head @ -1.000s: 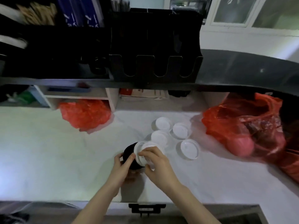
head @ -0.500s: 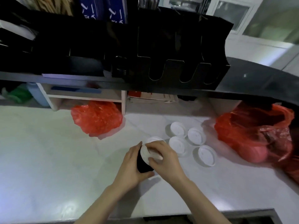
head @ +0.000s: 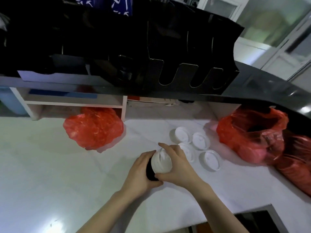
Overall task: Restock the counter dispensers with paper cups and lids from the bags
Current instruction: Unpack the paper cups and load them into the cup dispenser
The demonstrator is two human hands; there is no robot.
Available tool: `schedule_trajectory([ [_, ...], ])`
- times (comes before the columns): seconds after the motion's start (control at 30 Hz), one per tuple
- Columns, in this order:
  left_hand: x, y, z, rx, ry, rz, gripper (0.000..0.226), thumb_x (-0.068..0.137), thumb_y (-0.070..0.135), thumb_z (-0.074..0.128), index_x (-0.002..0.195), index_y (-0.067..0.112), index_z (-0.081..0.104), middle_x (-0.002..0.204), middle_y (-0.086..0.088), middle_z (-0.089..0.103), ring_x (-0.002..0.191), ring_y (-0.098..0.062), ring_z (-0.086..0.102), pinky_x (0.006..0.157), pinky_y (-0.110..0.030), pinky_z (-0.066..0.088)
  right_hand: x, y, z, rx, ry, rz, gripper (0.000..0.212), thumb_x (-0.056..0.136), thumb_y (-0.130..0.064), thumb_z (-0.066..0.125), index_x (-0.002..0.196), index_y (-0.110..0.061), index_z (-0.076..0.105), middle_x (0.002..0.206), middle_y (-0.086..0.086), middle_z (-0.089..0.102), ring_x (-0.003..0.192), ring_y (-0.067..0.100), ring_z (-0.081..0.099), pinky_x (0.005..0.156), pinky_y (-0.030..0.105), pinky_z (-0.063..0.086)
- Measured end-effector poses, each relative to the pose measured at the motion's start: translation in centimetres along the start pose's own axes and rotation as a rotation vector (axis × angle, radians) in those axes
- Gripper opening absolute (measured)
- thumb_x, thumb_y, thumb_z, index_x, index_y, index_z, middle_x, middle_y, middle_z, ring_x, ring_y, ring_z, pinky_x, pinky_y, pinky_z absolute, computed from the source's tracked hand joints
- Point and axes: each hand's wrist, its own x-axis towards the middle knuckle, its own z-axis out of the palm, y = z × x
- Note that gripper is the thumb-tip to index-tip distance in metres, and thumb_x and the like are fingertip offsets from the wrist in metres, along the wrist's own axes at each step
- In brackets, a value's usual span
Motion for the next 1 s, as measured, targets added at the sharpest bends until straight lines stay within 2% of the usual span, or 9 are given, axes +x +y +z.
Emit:
schedule_trajectory([
  [0.1, 0.6, -0.5, 0.1, -0.001, -0.018, -0.007, 0.086, 0.048, 0.029, 0.086, 0.126, 0.036, 0.049, 0.122, 0.025, 0.052, 0.11, 0.003, 0.053, 0.087, -0.02, 0.047, 0.5, 0.3, 0.4, 0.019, -0.01, 0.03, 0.098, 0.053, -0.041, 0.077, 0.134, -0.055, 0.024, 0.127, -0.009, 0.031, 0.12, 0.013, 0.036, 0.103, 0.034, 0.042],
  [0.2, 1.4, -0.5, 0.0, -0.017, -0.016, -0.02, 0.087, 0.05, 0.032, 0.085, 0.125, 0.045, 0.043, 0.123, 0.033, 0.047, 0.112, 0.01, 0.05, 0.088, -0.01, 0.042, 0.8, 0.6, 0.3, 0.081, 0.042, 0.054, 0.092, 0.056, -0.038, 0.077, 0.132, -0.053, 0.029, 0.126, -0.011, 0.034, 0.119, 0.012, 0.039, 0.098, 0.027, 0.043],
  [0.3, 2.7, -0.7, -0.3, -0.003, -0.029, 0.014, 0.087, 0.05, 0.031, 0.087, 0.126, 0.042, 0.045, 0.125, 0.03, 0.044, 0.114, 0.01, 0.047, 0.091, -0.004, 0.035, 1.4, 1.2, -0.5, 0.183, 0.089, 0.099, 0.09, 0.057, -0.035, 0.08, 0.131, -0.052, 0.033, 0.125, -0.012, 0.038, 0.117, 0.007, 0.041, 0.09, 0.019, 0.04],
  [0.4, 4.1, -1.2, -0.6, 0.003, 0.001, 0.041, 0.084, 0.05, 0.03, 0.089, 0.12, 0.047, 0.046, 0.125, 0.027, 0.043, 0.114, 0.015, 0.045, 0.091, 0.0, 0.033, 2.1, 1.8, -1.4, 0.254, 0.16, 0.127, 0.089, 0.057, -0.033, 0.082, 0.129, -0.054, 0.035, 0.124, -0.013, 0.038, 0.116, 0.004, 0.042, 0.09, 0.02, 0.04],
  [0.53, 5.5, -1.9, -0.5, 0.0, -0.014, 0.033, 0.083, 0.054, 0.036, 0.086, 0.128, 0.03, 0.049, 0.126, 0.022, 0.042, 0.112, 0.021, 0.041, 0.09, -0.001, 0.034, 3.3, 1.7, -1.3, 0.271, 0.162, 0.121, 0.09, 0.059, -0.032, 0.085, 0.13, -0.055, 0.035, 0.125, -0.015, 0.037, 0.116, -0.002, 0.041, 0.085, 0.012, 0.038],
  [0.7, 7.1, -2.0, -0.4, -0.06, 0.043, 0.009, 0.083, 0.053, 0.041, 0.084, 0.124, 0.042, 0.041, 0.123, 0.029, 0.043, 0.113, 0.008, 0.048, 0.088, -0.004, 0.037, 4.9, 1.7, -1.2, 0.323, 0.223, 0.163, 0.089, 0.063, -0.03, 0.085, 0.131, -0.054, 0.034, 0.122, -0.027, 0.032, 0.115, -0.014, 0.034, 0.083, 0.009, 0.037],
  [0.83, 7.6, -2.5, -0.1, -0.054, -0.032, 0.045, 0.103, 0.055, 0.044, 0.088, 0.142, 0.032, 0.034, 0.14, 0.018, 0.038, 0.128, 0.006, 0.039, 0.103, -0.01, 0.034, 6.0, 1.8, -0.7, 0.246, 0.242, 0.183, 0.092, 0.061, -0.032, 0.083, 0.134, -0.053, 0.031, 0.123, -0.017, 0.031, 0.118, 0.003, 0.035, 0.098, 0.024, 0.038],
  [0.9, 7.7, -2.6, -0.1, -0.065, -0.025, 0.048, 0.094, 0.058, 0.046, 0.088, 0.137, 0.035, 0.039, 0.136, 0.02, 0.044, 0.125, 0.005, 0.044, 0.101, -0.016, 0.041, 6.4, 1.7, -0.3, 0.235, 0.208, 0.17, 0.093, 0.061, -0.032, 0.083, 0.135, -0.053, 0.03, 0.125, -0.013, 0.031, 0.119, 0.008, 0.035, 0.098, 0.027, 0.039],
  [1.0, 8.2, -2.6, -0.1, -0.076, 0.003, 0.031, 0.088, 0.059, 0.044, 0.09, 0.132, 0.036, 0.043, 0.13, 0.022, 0.049, 0.118, 0.005, 0.05, 0.096, -0.021, 0.046, 6.8, 1.8, -0.2, 0.241, 0.233, 0.159, 0.093, 0.061, -0.03, 0.083, 0.135, -0.052, 0.031, 0.125, -0.012, 0.032, 0.118, 0.008, 0.036, 0.095, 0.024, 0.038],
])
